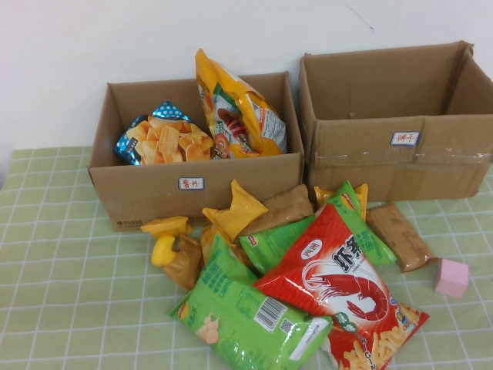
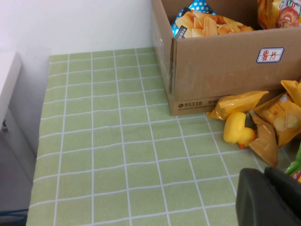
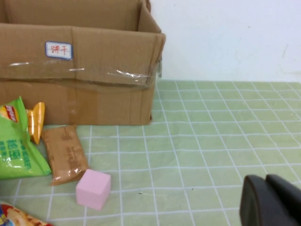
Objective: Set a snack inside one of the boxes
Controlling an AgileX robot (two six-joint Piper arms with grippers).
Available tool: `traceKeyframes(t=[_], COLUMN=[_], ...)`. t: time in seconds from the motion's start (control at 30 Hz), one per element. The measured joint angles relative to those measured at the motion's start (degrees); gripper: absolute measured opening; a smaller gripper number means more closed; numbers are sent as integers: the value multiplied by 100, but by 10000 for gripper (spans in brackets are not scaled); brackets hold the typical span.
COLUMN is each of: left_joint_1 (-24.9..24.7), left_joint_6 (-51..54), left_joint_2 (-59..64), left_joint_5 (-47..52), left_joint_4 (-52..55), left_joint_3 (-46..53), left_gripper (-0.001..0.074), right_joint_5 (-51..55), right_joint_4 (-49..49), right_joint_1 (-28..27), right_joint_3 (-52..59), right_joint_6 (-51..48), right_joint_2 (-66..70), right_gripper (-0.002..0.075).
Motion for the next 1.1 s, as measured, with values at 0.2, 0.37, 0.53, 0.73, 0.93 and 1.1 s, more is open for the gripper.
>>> traceKeyframes(t=[0.2, 0.37, 0.53, 0.73, 0.93, 1.1], left_joint_1=[0, 0, 0, 0, 0, 0], left_joint_6=[0, 0, 0, 0, 0, 0], left_joint_2=[0, 0, 0, 0, 0, 0], left_joint_5=[10, 22, 22, 22, 22, 22], left_joint_4=[0, 0, 0, 0, 0, 0], left_joint_3=[0, 0, 0, 0, 0, 0], left_gripper=[-2, -2, -3, -2, -3, -3], right_joint_5=[-475, -746, -1091, -1112, -560, -501], right_joint_4=[527, 3287, 3141, 1723, 1607, 1589], right_joint_1=[-32, -138, -665, -839, -593, -578], right_joint_3=[202, 694, 1145, 1480, 1469, 1457], right_joint_6=[-259, -2693, -2674, -220, 202, 205], right_joint_2=[-12, -433, -679, -679, -697, -697], right_gripper=[-2, -2, -2, -2, -2, -2])
